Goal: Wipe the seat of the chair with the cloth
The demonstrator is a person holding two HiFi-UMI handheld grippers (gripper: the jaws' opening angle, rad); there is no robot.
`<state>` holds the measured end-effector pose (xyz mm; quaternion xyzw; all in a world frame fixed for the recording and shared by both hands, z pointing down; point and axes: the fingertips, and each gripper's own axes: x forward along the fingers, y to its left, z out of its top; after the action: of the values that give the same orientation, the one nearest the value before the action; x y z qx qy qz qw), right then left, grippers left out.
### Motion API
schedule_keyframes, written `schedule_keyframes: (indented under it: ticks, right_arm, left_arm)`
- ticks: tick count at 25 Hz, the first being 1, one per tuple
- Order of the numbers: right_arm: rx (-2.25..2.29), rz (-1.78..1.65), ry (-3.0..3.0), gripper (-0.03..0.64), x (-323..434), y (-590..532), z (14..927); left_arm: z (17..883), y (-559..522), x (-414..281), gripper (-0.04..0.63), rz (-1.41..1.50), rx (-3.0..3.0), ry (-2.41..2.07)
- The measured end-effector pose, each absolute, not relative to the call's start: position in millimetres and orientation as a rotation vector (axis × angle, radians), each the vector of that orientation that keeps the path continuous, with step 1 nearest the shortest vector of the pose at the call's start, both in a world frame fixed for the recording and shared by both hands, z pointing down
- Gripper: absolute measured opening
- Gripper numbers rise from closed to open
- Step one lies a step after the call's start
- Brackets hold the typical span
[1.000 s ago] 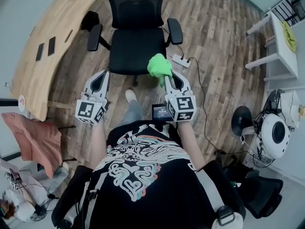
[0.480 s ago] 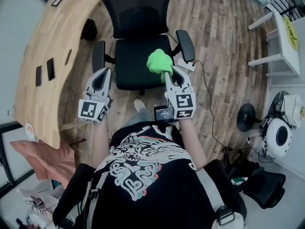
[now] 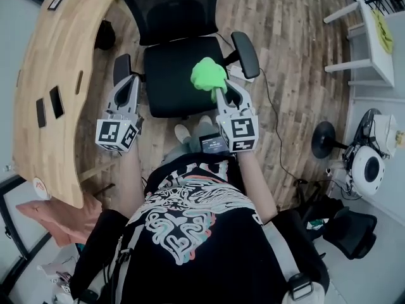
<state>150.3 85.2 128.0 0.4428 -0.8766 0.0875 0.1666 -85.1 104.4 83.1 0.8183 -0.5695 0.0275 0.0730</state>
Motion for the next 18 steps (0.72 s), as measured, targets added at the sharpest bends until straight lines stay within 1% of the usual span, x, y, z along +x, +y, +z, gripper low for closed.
schedule_keyframes:
  ticks: [11, 18]
  right_arm:
    - [1.124, 0.247, -2.502, 0.057, 110.5, 27.1, 155.4]
    - [1.047, 0.275, -2.483, 0.057, 84.4, -3.9, 190.9]
  left_arm:
    - [110.2, 48.2, -102.7, 0.000, 0.185, 2.446, -1.740]
    - [145.0, 17.4, -105.2, 0.000, 0.267, 2.473, -1.672]
